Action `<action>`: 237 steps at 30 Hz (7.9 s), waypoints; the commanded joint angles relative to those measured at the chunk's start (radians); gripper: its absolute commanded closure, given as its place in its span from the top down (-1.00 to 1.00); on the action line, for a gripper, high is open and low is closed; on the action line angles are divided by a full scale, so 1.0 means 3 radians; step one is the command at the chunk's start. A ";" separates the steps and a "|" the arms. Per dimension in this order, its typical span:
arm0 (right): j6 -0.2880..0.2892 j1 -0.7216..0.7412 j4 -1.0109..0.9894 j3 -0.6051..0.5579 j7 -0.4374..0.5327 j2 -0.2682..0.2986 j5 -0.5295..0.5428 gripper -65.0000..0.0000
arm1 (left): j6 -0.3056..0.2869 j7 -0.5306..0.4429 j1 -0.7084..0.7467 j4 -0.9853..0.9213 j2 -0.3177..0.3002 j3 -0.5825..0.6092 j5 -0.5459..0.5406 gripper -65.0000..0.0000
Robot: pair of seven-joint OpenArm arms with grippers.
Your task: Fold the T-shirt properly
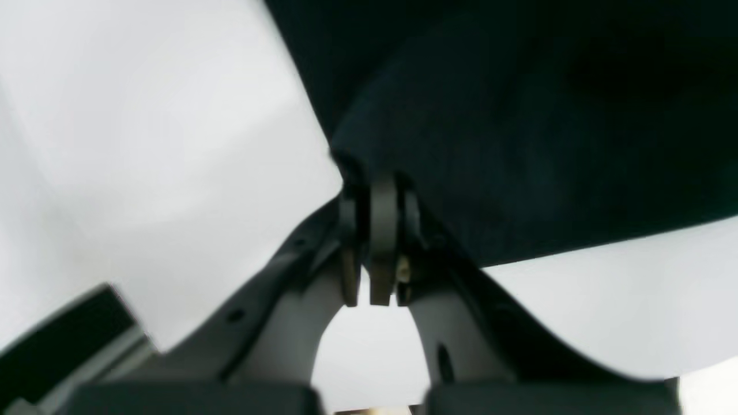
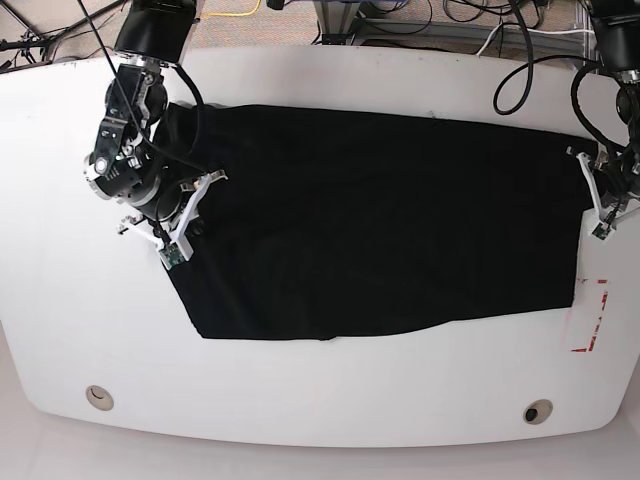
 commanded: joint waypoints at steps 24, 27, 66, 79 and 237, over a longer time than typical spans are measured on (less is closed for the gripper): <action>0.0003 0.0380 -0.0298 0.0004 0.0081 0.0103 -0.0017 -1.00 | -0.0003 -0.0117 -0.0268 -0.0287 -0.0085 -0.0015 -0.0020 -1.00; 0.0003 0.0436 -0.0303 -0.0001 0.0081 0.0092 -0.0135 -1.00 | -0.0003 -0.0117 -0.0329 -0.0287 -0.0085 -0.0015 -0.0014 -1.00; 0.0003 -0.0387 0.0664 0.0725 0.0066 -0.0061 -0.0283 1.00 | -0.0003 -0.0168 -0.0784 -0.0973 -0.0183 0.0174 -0.0040 0.65; 0.0003 -0.0899 0.0648 0.1211 0.0087 -0.0332 -0.0268 0.67 | -0.0003 -0.0122 -0.0401 -0.0666 -0.0183 -0.0696 -0.0040 0.65; 0.0003 -0.1283 0.0802 0.1073 -0.0440 -0.0076 -0.0268 0.60 | -0.0003 -0.0168 0.1277 0.1247 0.0661 -0.1059 0.0344 0.59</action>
